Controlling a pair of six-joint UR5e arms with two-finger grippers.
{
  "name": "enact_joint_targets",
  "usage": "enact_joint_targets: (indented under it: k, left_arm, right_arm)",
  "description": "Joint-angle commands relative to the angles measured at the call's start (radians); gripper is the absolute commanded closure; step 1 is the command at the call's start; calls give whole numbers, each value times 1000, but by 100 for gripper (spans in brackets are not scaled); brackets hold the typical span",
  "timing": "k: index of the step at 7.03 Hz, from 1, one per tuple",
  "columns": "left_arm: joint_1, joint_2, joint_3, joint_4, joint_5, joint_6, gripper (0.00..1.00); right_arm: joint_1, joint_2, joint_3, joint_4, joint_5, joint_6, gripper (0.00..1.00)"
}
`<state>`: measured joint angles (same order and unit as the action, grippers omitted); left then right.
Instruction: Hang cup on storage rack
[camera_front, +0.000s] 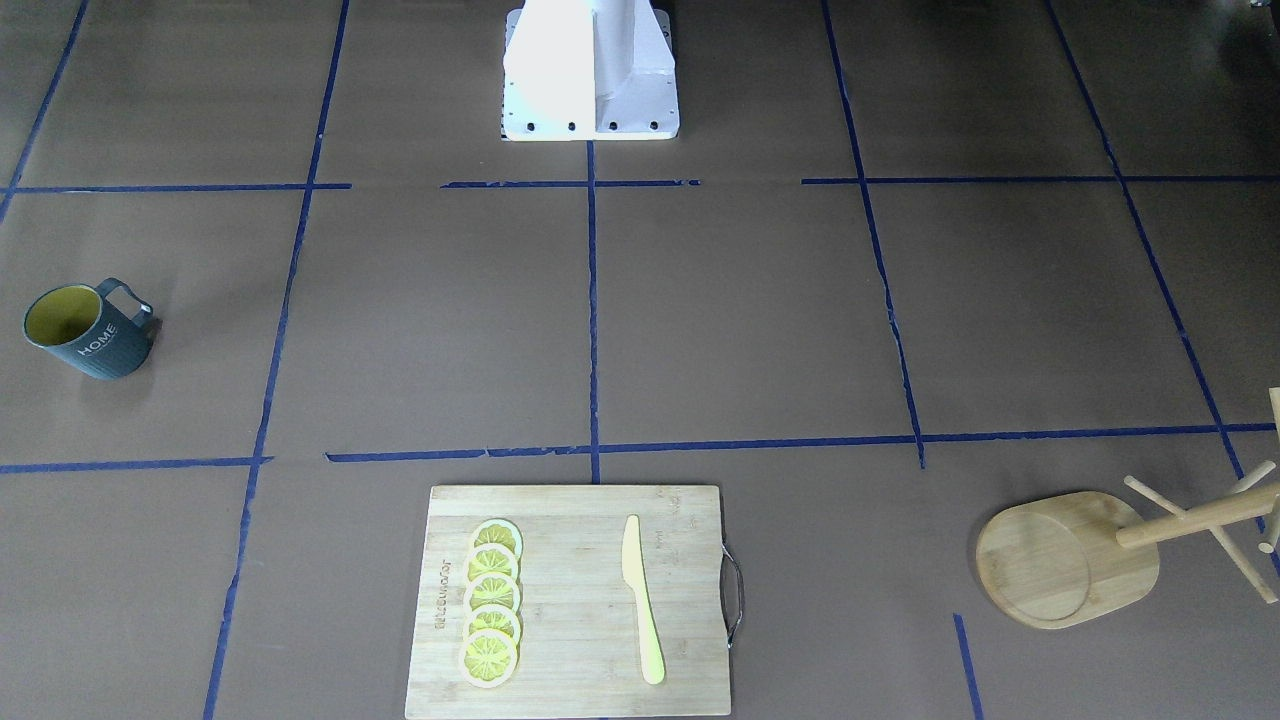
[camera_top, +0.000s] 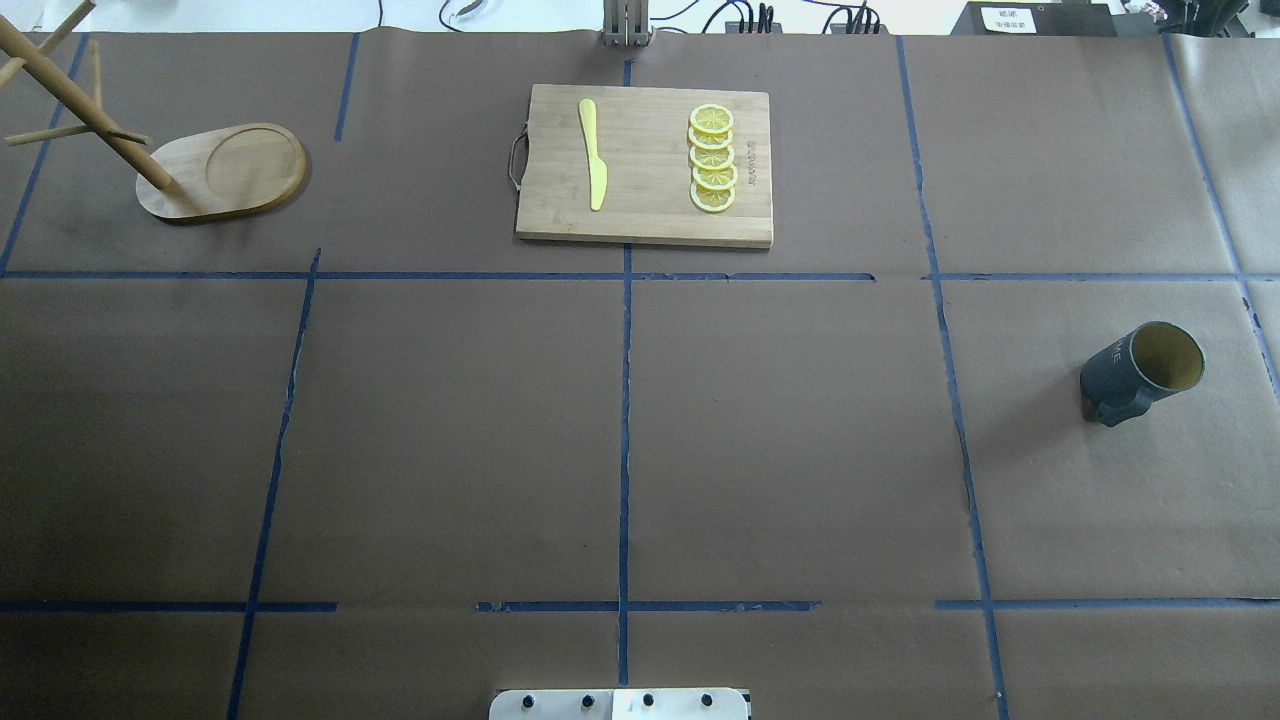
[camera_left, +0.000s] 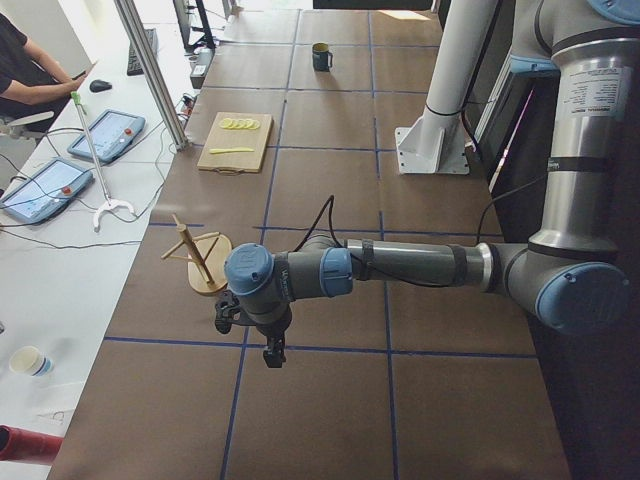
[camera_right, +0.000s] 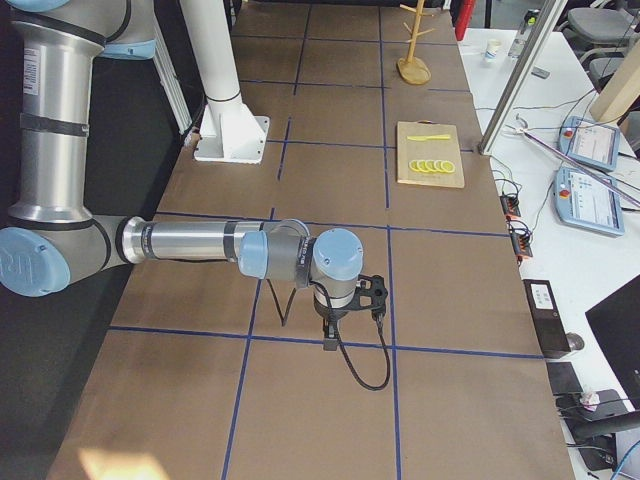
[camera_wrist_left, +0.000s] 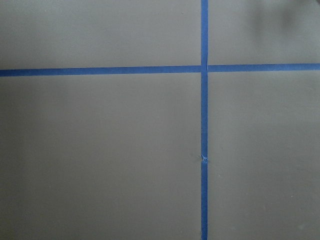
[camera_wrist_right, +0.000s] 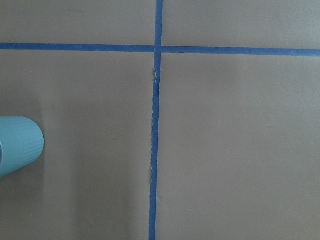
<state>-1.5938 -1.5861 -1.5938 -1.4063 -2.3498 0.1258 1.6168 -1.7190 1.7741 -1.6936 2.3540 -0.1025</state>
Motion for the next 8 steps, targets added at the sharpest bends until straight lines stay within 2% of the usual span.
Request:
enact_joint_targets:
  k: [1, 4, 6, 7, 8]
  left_arm:
    - [0, 0, 0, 0, 0, 0, 0]
    - [5, -18, -12, -2, 0, -11, 0]
    - [11, -23, -113, -2, -2, -12, 0]
    - [17, -21, -138, -2, -5, -9, 0]
    - [23, -21, -141, -3, -11, -9, 0]
  right_arm:
    - [0, 1, 1, 0, 2, 3, 0]
    - [0, 4, 8, 2, 7, 6, 0]
    - [0, 21, 24, 0, 11, 15, 0]
    - [0, 22, 25, 2, 14, 15, 0]
    - [-2, 24, 71, 2, 27, 17, 0]
